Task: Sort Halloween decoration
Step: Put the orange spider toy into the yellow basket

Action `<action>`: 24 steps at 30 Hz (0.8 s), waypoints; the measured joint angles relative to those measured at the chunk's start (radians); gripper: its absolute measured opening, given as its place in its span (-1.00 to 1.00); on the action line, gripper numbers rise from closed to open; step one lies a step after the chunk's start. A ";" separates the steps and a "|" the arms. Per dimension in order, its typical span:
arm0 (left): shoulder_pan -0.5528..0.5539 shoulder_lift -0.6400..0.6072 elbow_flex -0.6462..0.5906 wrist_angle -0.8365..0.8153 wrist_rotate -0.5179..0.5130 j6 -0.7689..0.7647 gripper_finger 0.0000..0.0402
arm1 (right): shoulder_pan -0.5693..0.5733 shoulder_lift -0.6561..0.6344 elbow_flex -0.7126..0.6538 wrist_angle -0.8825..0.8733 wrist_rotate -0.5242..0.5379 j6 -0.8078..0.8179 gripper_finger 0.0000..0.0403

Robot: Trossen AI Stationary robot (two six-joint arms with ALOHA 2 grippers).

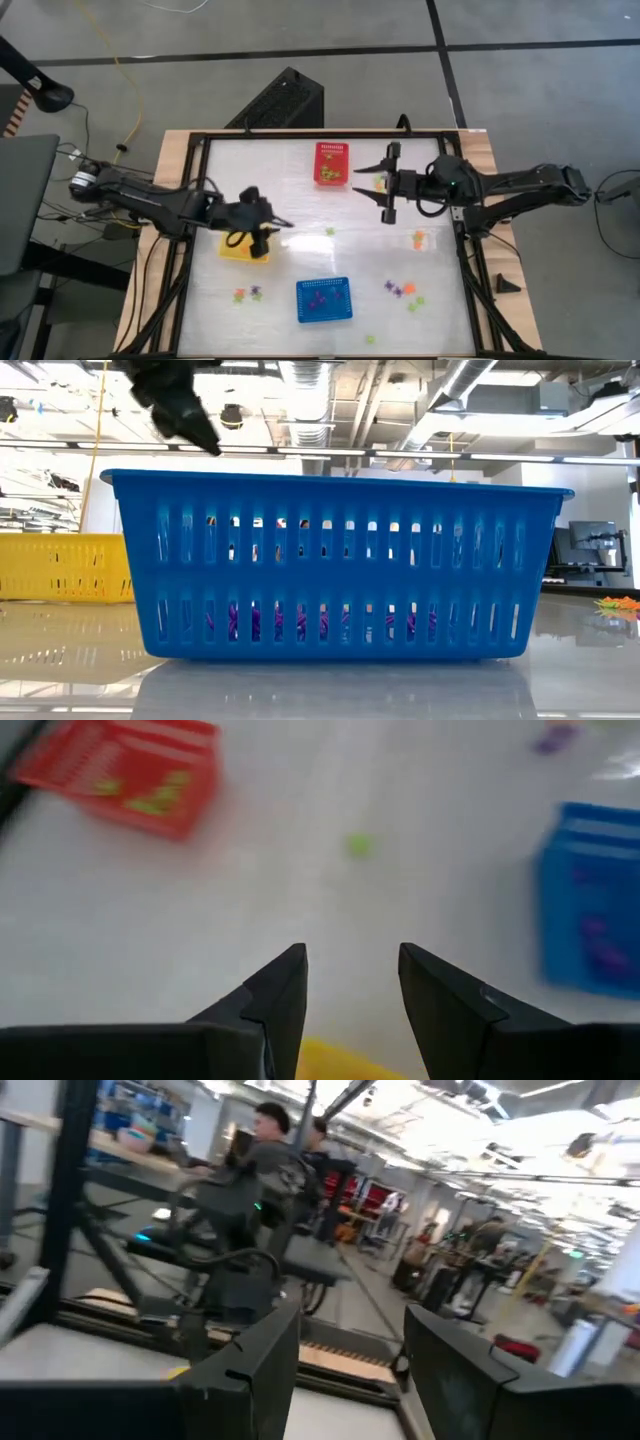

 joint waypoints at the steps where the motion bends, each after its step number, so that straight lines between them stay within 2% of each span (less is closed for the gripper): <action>1: -0.012 -0.024 -0.049 0.050 0.036 -0.007 -0.26 | 0.010 -0.003 0.000 -0.011 0.000 0.009 0.05; 6: -0.085 -0.097 -0.270 0.409 0.311 0.028 -0.26 | 0.056 -0.007 0.000 -0.054 0.000 0.058 0.05; 8: -0.117 -0.095 -0.338 0.568 0.363 0.032 -0.26 | 0.072 -0.007 0.000 -0.061 0.000 0.086 0.05; 10: -0.154 -0.077 -0.381 0.655 0.386 0.032 -0.26 | 0.086 -0.007 0.000 -0.064 0.000 0.119 0.05; 15: -0.241 -0.017 -0.413 0.536 0.393 -0.004 -0.29 | 0.118 -0.006 0.000 -0.091 0.000 0.196 0.05; 21: -0.306 0.029 -0.400 0.541 0.426 -0.030 -0.35 | 0.152 -0.006 0.000 -0.147 0.000 0.264 0.05; 24: -0.342 0.028 -0.389 0.468 0.444 -0.081 -0.37 | 0.169 -0.006 0.000 -0.169 0.001 0.306 0.05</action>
